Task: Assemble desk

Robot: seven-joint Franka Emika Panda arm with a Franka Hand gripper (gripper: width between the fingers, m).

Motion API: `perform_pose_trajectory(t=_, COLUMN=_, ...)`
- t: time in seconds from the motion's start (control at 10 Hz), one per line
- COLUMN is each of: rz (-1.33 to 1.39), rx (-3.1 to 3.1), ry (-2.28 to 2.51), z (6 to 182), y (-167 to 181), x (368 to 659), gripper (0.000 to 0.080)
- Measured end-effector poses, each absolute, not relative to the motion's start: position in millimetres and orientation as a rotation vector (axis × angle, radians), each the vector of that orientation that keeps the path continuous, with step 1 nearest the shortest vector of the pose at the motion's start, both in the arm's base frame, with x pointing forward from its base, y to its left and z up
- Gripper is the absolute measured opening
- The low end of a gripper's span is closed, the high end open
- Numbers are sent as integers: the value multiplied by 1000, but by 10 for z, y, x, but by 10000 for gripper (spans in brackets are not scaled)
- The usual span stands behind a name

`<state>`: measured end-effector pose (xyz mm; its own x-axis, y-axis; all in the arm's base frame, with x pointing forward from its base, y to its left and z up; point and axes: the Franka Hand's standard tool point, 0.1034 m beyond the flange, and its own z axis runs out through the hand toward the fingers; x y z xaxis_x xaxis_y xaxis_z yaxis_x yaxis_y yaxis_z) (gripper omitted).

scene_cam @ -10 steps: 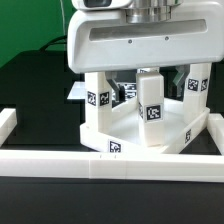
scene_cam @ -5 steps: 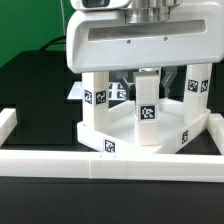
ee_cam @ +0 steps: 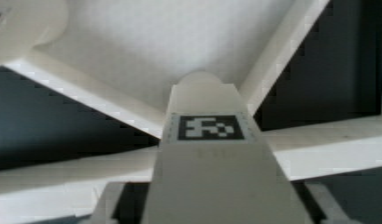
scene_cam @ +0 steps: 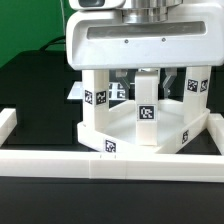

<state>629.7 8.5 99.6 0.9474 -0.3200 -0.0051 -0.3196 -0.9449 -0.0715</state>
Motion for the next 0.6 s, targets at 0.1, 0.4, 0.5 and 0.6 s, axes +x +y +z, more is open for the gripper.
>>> perform_pose_trajectory(t=0.1, rz=-2, rx=-2997, ry=653, z=996, y=101, x=6296, gripper=289)
perform_pose_trajectory(t=0.4, rz=18, rx=-2873, ry=1062, z=981, y=98, x=6293, gripper=290)
perform_pose_trajectory(t=0.5, rz=24, rx=-2830, ry=1168, z=981, y=101, x=6292, gripper=290)
perform_pose_trajectory(t=0.6, rz=36, rx=-2745, ry=1333, z=981, y=115, x=6293, gripper=290)
